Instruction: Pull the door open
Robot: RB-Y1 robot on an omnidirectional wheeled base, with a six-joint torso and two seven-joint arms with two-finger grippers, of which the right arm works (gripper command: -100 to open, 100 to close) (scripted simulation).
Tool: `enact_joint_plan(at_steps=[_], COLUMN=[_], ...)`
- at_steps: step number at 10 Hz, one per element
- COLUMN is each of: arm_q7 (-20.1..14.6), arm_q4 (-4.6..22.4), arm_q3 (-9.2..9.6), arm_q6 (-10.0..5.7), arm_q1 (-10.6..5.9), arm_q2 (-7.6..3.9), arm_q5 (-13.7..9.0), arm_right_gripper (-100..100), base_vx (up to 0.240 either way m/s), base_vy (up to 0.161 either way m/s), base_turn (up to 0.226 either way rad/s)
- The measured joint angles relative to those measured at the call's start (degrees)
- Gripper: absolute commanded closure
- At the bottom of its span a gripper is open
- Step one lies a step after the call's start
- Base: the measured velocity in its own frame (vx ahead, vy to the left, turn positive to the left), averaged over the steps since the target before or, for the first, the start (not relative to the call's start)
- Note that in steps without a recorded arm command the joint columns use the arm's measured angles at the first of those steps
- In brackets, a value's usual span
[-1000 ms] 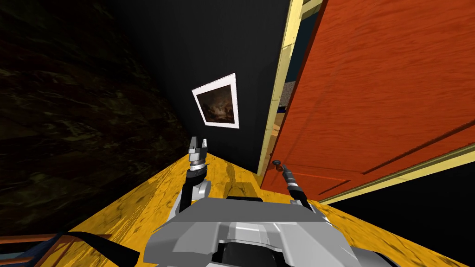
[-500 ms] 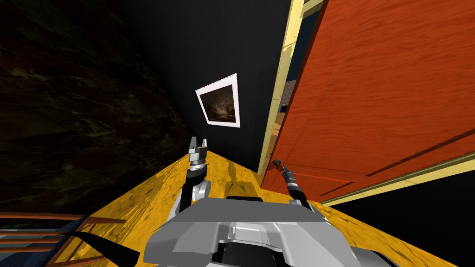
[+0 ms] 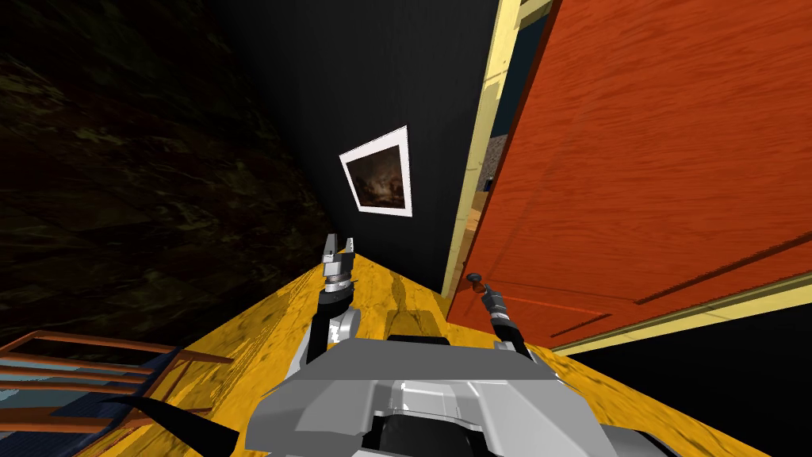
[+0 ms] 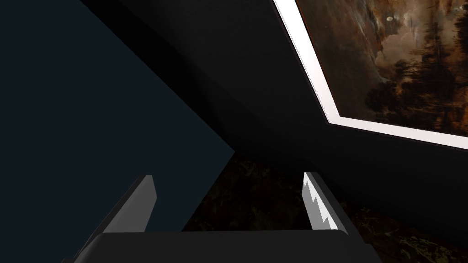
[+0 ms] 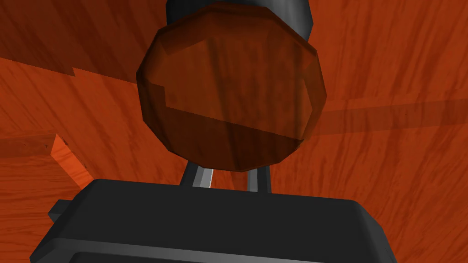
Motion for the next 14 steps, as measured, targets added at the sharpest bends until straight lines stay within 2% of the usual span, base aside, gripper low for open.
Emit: enact_joint_plan(at_steps=[1,3,5,6,7,8,9,11,12,14], arm_q7=[-1.44,-3.23,-4.84,-6.82,-8.14,-9.71,-11.17,-14.38,-15.86,-18.35], arm_q4=[-1.24,-3.24,0.20,2.92,3.17,3.46,2.06,1.79,0.62,1.33], arm_q3=[0.21,0.47,0.79,1.23,1.18,1.52,1.80,2.32,2.54,2.89], arm_q6=[0.72,1.96,0.40,-0.59,-0.77,-0.75,-0.08,0.43,1.10,0.95], arm_q1=[0.47,1.53,0.00,-1.50,-1.74,-2.05,-1.53,-1.71,-1.38,-2.01], arm_q2=[0.06,0.21,0.27,0.10,-0.14,0.20,0.59,1.05,1.31,1.54], arm_q5=[-1.08,-1.70,-2.28,-3.18,-3.78,-4.29,-4.84,-5.99,-6.68,-7.43], arm_right_gripper=[100,100,100,-100,-100,-100,-100,-100,-100,-100], base_vx=[-0.056,-0.012,-0.058,-0.066,-0.073,-0.083,-0.101,-0.098,-0.044,-0.058], base_vy=[-0.021,0.002,-0.022,-0.042,-0.004,0.031,0.016,-0.012,-0.013,-0.010], base_turn=[0.056,-0.012,0.119,0.027,0.052,0.061,0.039,0.041,0.013,0.038])
